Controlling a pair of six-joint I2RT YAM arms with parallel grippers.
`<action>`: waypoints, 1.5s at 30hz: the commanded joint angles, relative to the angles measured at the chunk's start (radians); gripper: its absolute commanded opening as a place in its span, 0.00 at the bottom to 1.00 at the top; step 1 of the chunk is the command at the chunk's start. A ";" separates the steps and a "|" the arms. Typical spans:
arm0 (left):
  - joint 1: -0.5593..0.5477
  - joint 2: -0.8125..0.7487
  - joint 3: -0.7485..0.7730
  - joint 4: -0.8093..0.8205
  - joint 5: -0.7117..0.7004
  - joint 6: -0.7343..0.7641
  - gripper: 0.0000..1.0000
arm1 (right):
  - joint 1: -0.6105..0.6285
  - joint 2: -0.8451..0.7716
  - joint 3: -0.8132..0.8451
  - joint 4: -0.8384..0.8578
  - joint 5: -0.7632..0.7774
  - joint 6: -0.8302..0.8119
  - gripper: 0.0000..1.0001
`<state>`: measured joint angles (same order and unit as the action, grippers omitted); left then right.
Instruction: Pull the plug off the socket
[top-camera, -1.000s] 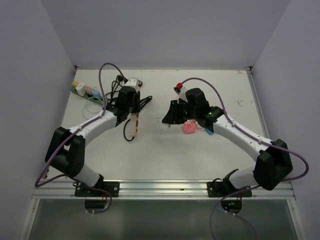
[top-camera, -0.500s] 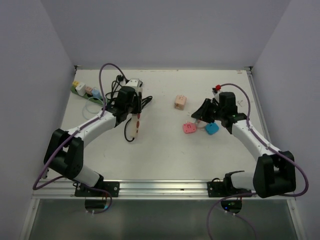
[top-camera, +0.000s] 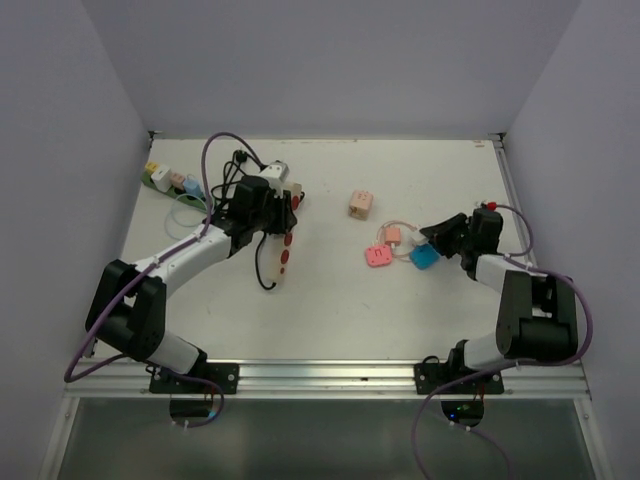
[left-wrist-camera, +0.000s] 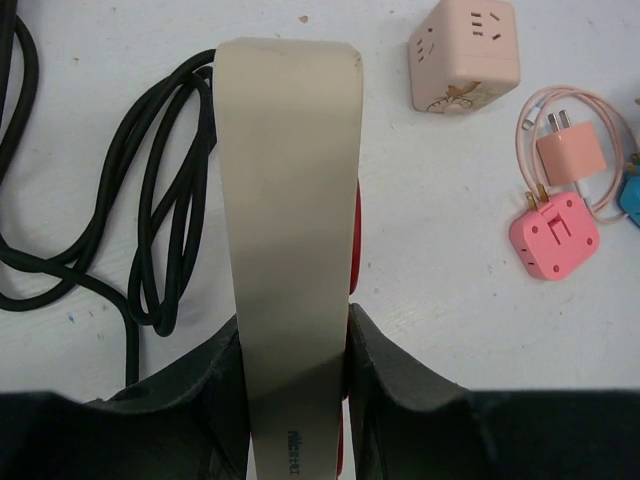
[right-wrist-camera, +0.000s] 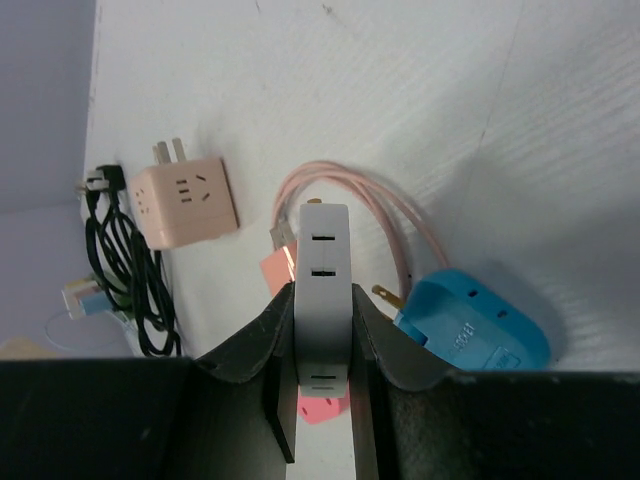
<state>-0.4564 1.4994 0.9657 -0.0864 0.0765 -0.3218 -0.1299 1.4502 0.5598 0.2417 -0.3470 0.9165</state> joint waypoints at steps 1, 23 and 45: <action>-0.001 -0.051 -0.005 0.070 0.068 -0.014 0.00 | -0.008 0.010 0.049 0.163 0.052 0.064 0.00; -0.001 0.154 0.201 0.148 0.238 -0.149 0.00 | -0.039 0.096 0.204 -0.299 0.121 -0.027 0.88; 0.021 0.898 0.995 0.218 0.292 -0.160 0.12 | 0.033 -0.257 0.137 -0.363 -0.185 -0.298 0.99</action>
<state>-0.4564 2.3653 1.8843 -0.0227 0.3576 -0.4900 -0.1055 1.2205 0.7166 -0.1150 -0.4679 0.6685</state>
